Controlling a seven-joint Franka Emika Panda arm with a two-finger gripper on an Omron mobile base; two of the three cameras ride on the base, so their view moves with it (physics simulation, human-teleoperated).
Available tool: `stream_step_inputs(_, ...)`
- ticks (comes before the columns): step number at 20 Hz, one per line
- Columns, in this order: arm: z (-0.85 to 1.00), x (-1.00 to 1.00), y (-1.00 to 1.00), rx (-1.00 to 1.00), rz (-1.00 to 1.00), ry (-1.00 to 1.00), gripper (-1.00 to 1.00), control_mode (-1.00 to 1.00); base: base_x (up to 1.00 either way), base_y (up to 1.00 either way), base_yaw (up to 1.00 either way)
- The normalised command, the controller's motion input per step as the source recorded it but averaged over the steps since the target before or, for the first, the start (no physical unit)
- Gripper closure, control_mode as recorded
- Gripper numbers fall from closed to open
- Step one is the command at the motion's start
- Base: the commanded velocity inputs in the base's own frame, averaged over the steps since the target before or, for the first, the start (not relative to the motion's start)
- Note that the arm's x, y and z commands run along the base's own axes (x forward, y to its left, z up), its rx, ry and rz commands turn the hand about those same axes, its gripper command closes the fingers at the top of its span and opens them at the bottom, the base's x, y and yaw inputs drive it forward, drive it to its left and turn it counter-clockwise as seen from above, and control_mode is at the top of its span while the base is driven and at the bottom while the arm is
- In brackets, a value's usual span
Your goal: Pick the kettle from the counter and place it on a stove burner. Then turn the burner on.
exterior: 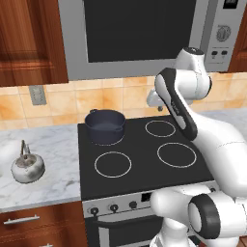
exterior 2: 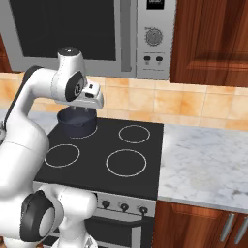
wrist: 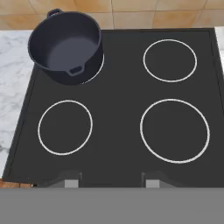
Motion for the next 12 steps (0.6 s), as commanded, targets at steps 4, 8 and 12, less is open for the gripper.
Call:
stream_step_inputs(4,0.00,0.00,0.13,0.00,0.00,-0.01,-1.00,-1.00,0.00,0.00,0.00)
stream_step_inputs(8,0.00,-0.03,0.76,0.00,0.00,-0.07,-1.00,-1.00,0.00,0.00,0.00)
stream_step_inputs(12,0.00,-0.31,0.87,0.00,0.00,-0.12,-1.00,-1.00,0.00,0.00,0.00)
